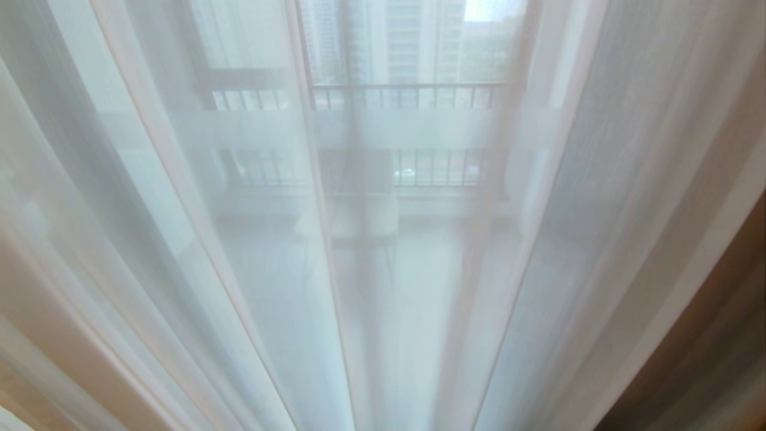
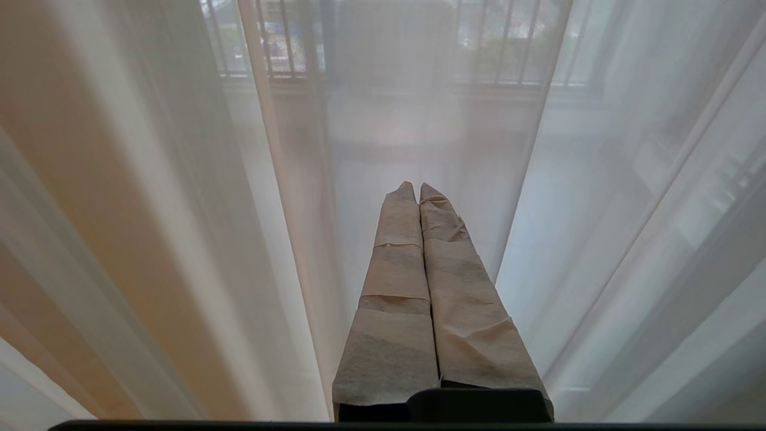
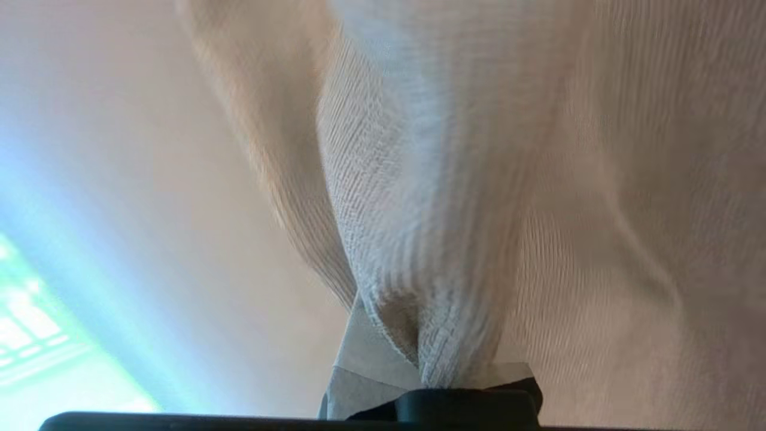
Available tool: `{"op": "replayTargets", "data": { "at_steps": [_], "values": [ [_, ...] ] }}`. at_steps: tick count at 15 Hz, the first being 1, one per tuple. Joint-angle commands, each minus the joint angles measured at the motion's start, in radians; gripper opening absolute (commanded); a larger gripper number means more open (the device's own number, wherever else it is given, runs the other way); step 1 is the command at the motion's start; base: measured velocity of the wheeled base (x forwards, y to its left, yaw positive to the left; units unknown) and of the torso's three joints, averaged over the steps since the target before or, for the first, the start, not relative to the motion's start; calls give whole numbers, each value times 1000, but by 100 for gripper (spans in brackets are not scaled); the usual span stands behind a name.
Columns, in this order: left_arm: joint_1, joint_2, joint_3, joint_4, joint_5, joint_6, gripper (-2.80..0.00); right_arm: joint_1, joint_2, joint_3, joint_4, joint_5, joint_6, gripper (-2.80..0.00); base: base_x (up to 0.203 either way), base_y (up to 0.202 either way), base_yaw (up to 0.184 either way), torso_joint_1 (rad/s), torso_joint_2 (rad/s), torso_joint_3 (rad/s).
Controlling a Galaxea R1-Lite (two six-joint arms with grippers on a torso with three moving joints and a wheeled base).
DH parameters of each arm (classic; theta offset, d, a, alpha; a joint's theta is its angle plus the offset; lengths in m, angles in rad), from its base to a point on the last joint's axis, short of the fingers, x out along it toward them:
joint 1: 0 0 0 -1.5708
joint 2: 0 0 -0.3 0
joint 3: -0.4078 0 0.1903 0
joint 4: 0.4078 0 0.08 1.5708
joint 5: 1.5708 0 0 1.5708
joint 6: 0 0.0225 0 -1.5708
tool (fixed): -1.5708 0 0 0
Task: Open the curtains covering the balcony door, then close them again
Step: Close the outer curtains on both sides
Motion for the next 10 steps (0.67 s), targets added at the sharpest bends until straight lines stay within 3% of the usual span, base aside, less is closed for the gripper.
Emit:
{"op": "replayTargets", "data": {
  "at_steps": [1, 5, 10],
  "values": [
    [0, 0, 0, -1, 0, -1, -280, 1, -69, 36, -1, 29, 2, -280, 0, 0, 0, 0, 0, 0],
    [0, 0, 0, -1, 0, -1, -280, 9, -191, 137, -13, 188, 28, -280, 0, 0, 0, 0, 0, 0],
    [0, 0, 0, -1, 0, -1, -280, 132, -257, 182, -16, 218, 30, -280, 0, 0, 0, 0, 0, 0]
  ]
}}
